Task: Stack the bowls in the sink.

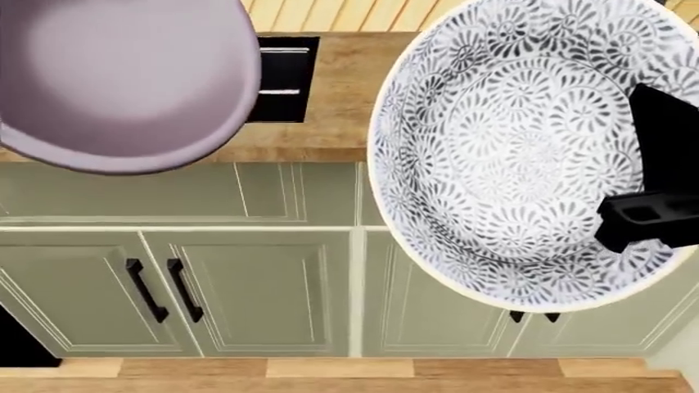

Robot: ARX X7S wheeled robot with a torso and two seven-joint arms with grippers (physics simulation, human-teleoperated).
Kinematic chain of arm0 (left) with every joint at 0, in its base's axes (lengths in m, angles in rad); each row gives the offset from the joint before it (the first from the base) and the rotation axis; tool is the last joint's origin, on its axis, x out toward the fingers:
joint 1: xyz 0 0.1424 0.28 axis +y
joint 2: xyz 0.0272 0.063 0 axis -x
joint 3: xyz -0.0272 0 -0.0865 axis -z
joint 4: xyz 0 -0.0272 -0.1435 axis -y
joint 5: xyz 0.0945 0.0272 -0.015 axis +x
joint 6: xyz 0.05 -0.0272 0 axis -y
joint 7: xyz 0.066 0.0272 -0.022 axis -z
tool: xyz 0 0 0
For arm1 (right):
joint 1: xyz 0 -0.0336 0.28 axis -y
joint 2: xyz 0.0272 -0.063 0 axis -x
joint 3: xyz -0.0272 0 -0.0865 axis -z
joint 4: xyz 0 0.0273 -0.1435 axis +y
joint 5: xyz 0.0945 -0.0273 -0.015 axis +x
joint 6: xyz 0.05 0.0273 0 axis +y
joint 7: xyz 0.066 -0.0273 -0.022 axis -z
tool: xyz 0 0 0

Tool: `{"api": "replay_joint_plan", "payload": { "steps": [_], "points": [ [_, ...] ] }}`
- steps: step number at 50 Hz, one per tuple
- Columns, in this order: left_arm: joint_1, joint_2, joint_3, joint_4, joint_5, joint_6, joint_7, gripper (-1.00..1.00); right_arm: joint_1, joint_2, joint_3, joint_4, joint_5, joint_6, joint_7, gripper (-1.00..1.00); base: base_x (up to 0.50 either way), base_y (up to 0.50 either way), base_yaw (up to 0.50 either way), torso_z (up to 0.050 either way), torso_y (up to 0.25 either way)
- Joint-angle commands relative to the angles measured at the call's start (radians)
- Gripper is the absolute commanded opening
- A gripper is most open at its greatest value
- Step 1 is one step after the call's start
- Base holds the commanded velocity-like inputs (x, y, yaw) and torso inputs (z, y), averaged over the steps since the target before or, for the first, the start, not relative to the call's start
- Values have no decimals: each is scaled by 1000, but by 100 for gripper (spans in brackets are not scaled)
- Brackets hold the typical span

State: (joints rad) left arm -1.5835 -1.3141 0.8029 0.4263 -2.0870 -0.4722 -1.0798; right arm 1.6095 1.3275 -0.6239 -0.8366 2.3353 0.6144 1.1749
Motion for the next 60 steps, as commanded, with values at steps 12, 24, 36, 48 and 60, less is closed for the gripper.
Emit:
{"api": "replay_joint_plan", "payload": {
  "steps": [12,24,36,48,60],
  "points": [
    [82,-155,-12,73,6,119,59,-100,-49,-139,-18,89,-213,-68,12,-100,-369,59,0,1,0],
    [136,-210,13,91,30,193,88,-100,-76,-242,-78,158,-360,-30,10,-100,0,231,0,0,0],
    [182,-257,45,96,49,266,85,-100,-87,-307,-99,194,-425,-31,-5,-100,24,500,0,1,1],
    [178,-257,31,89,43,269,66,-100,-91,-302,-94,201,-443,-34,-8,-100,93,500,0,0,2],
    [225,-249,68,98,74,357,100,-100,-108,-261,-78,193,-448,-51,5,-100,248,483,0,0,3]
  ]
}}
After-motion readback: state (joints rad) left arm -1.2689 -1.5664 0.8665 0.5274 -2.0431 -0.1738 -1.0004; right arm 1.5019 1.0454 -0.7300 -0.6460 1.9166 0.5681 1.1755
